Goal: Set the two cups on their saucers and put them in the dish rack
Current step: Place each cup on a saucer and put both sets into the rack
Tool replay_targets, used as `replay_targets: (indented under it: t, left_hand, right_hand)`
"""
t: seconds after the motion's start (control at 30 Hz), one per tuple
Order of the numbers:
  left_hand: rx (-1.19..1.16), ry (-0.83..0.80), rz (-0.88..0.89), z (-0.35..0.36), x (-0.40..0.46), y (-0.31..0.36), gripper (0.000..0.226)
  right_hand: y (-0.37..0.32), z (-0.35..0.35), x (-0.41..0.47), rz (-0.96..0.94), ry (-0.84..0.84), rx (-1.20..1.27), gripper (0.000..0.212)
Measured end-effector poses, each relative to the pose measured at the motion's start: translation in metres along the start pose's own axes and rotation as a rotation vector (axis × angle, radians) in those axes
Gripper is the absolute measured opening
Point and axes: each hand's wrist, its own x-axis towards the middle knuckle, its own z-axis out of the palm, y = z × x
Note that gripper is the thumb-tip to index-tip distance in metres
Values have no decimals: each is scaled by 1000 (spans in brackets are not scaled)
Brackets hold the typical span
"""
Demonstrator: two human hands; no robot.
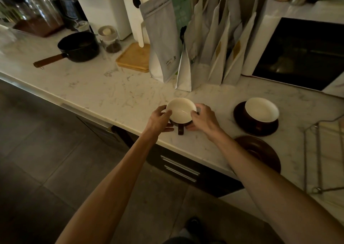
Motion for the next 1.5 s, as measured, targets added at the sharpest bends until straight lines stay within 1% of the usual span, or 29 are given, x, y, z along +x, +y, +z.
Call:
replay_targets:
  t: [0.17, 0.43, 0.57, 0.63, 0.73, 0.93, 1.17, 1.5]
  left_hand:
    - [10, -46, 70, 24, -10, 3, 41]
    - [55, -150, 111, 74, -41, 12, 41]
    - [85, -208, 134, 103, -58, 13, 41]
    - [93, -238, 131, 116, -65, 12, 40]
    - [100, -267, 106, 136, -75, 6, 37]
    - [111, -321, 49, 160, -87, -10, 39]
    - [125, -331, 1, 171, -94, -22, 37]
    - [132, -345, -12, 176, -95, -29, 37]
  right_hand:
    - [10, -26, -17, 9, 128, 4, 35]
    - [31, -84, -49, 64, 206, 12, 24]
    - [48, -110, -72, 45, 268, 24, 18]
    - [58, -122, -84, 53, 296, 34, 19]
    - [71, -137, -99, 87, 312, 64, 28]
    - [94, -149, -120, 138, 350, 34, 29]
    - [113, -149, -129, 176, 363, 33, 33]
    - [127, -148, -130, 147, 379, 9, 33]
